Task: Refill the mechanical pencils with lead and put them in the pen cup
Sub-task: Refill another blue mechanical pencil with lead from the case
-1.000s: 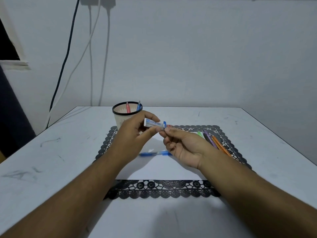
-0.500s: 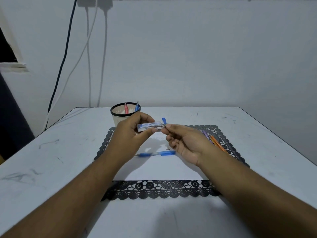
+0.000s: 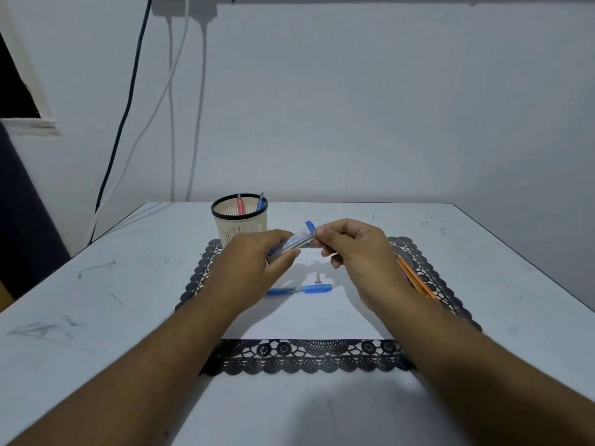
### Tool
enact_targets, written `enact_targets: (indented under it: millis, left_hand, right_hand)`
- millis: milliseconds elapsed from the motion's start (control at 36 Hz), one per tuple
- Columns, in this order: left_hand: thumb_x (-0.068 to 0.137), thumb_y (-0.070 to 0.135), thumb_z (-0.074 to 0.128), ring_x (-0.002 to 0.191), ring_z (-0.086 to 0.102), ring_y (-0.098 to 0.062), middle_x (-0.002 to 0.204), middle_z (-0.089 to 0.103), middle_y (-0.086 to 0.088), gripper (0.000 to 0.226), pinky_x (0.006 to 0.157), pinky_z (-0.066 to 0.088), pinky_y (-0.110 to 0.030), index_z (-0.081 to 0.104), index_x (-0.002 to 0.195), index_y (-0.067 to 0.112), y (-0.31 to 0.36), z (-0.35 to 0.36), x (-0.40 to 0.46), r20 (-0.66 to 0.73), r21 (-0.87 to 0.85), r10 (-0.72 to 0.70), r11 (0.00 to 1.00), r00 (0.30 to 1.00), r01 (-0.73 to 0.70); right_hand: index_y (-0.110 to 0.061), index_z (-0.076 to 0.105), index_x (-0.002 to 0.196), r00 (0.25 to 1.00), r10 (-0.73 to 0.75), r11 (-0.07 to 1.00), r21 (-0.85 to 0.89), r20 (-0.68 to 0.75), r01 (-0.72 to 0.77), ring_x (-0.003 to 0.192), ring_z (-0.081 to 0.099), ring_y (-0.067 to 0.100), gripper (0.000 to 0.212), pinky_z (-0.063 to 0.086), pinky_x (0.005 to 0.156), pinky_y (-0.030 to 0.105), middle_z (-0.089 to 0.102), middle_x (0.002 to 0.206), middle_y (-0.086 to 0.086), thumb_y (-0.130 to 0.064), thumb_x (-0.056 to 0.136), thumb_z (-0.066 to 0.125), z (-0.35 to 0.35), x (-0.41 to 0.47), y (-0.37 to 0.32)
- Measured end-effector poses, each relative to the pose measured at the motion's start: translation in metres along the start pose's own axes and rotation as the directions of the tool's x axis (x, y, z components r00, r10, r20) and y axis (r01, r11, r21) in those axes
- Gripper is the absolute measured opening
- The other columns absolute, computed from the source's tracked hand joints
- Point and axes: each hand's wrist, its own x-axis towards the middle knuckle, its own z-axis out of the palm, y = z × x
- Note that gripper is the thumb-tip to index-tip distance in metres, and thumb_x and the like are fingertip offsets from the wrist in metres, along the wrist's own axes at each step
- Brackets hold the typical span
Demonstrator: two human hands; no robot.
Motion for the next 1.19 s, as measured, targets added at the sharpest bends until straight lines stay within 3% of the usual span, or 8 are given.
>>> enact_targets:
  millis: [222, 361, 611, 833, 944, 1028, 1083, 1194]
  left_hand:
    - [0.098, 0.054, 0.051, 0.065, 0.060, -0.013, 0.071, 0.066, 0.006, 0.033, 0.061, 0.050, -0.048, 0.073, 0.100, 0.030, 0.000, 0.010, -0.001, -0.002, -0.064, -0.020, 0.998, 1.000, 0.020]
    - [0.100, 0.048, 0.055, 0.072, 0.066, -0.012, 0.078, 0.071, 0.007, 0.027, 0.067, 0.054, -0.046, 0.073, 0.106, 0.029, -0.001, 0.014, -0.001, 0.000, -0.154, -0.040, 0.987, 0.999, 0.039]
    - [0.104, 0.031, 0.059, 0.079, 0.071, -0.005, 0.093, 0.076, 0.015, 0.018, 0.066, 0.048, -0.014, 0.074, 0.111, 0.025, 0.003, 0.017, -0.001, 0.112, -0.281, -0.019, 0.958, 0.994, 0.050]
    - [0.102, 0.035, 0.061, 0.079, 0.069, -0.006, 0.092, 0.075, 0.013, 0.018, 0.068, 0.050, -0.019, 0.072, 0.114, 0.027, 0.000, 0.024, -0.001, 0.097, -0.298, -0.041, 0.952, 0.994, 0.069]
    - [0.098, 0.050, 0.062, 0.089, 0.066, -0.002, 0.104, 0.070, 0.019, 0.037, 0.077, 0.054, -0.030, 0.064, 0.130, 0.033, -0.005, 0.021, 0.001, 0.115, -0.215, -0.074, 0.972, 0.991, 0.098]
    - [0.098, 0.047, 0.062, 0.089, 0.062, -0.001, 0.109, 0.065, 0.020, 0.036, 0.081, 0.054, -0.031, 0.063, 0.131, 0.032, -0.012, 0.015, 0.003, 0.162, -0.060, -0.097, 0.992, 0.982, 0.108]
    - [0.099, 0.043, 0.063, 0.087, 0.061, -0.001, 0.106, 0.065, 0.019, 0.030, 0.081, 0.054, -0.032, 0.067, 0.124, 0.028, -0.016, 0.012, 0.004, 0.190, -0.015, -0.114, 0.993, 0.975, 0.119]
    - [0.099, 0.039, 0.064, 0.085, 0.058, -0.002, 0.107, 0.063, 0.018, 0.022, 0.072, 0.046, -0.026, 0.070, 0.116, 0.027, -0.019, 0.012, 0.004, 0.219, 0.041, -0.115, 0.993, 0.969, 0.108]
  right_hand:
    - [-0.026, 0.081, 0.109, 0.983, -0.181, 0.954, -0.241, 0.017, 0.180, 0.070, 0.063, -0.002, 0.020, 0.046, 0.062, 0.015, 0.077, 0.085, -0.015, -0.027, 0.103, 0.063, 0.003, -0.006, 0.001]
    - [-0.027, 0.079, 0.113, 0.993, -0.095, 0.993, -0.065, 0.069, 0.099, 0.081, 0.065, 0.006, 0.024, 0.049, 0.063, 0.027, 0.078, 0.097, -0.004, -0.014, 0.101, 0.063, 0.004, -0.004, -0.003]
    - [-0.016, 0.076, 0.114, 0.979, -0.049, 0.999, 0.017, 0.198, 0.047, 0.082, 0.067, 0.007, 0.020, 0.046, 0.062, 0.030, 0.078, 0.105, 0.003, -0.009, 0.097, 0.069, -0.001, 0.000, -0.004]
    - [-0.014, 0.077, 0.107, 0.988, -0.036, 0.999, -0.008, 0.152, 0.038, 0.082, 0.068, 0.011, 0.014, 0.047, 0.059, 0.028, 0.079, 0.101, 0.003, -0.010, 0.096, 0.069, 0.001, 0.002, -0.003]
    - [-0.015, 0.079, 0.102, 0.998, -0.035, 0.995, -0.093, 0.046, 0.039, 0.071, 0.065, 0.005, 0.011, 0.046, 0.059, 0.026, 0.077, 0.092, -0.005, -0.014, 0.093, 0.073, -0.008, 0.023, -0.008]
    - [-0.027, 0.078, 0.098, 0.988, -0.108, 0.844, -0.515, 0.110, 0.150, 0.069, 0.062, -0.005, 0.009, 0.045, 0.064, 0.013, 0.074, 0.085, -0.015, -0.023, 0.096, 0.070, -0.020, 0.053, -0.005]
    - [-0.030, 0.077, 0.099, 0.973, -0.073, 0.648, -0.731, 0.220, 0.213, 0.074, 0.063, 0.001, 0.011, 0.046, 0.069, 0.022, 0.072, 0.091, -0.016, -0.026, 0.098, 0.066, -0.024, 0.073, 0.003]
    - [-0.032, 0.078, 0.114, 0.928, 0.101, 0.363, -0.882, 0.359, 0.302, 0.095, 0.056, 0.008, 0.021, 0.044, 0.082, 0.032, 0.064, 0.099, -0.019, -0.034, 0.095, 0.068, -0.025, 0.102, 0.026]
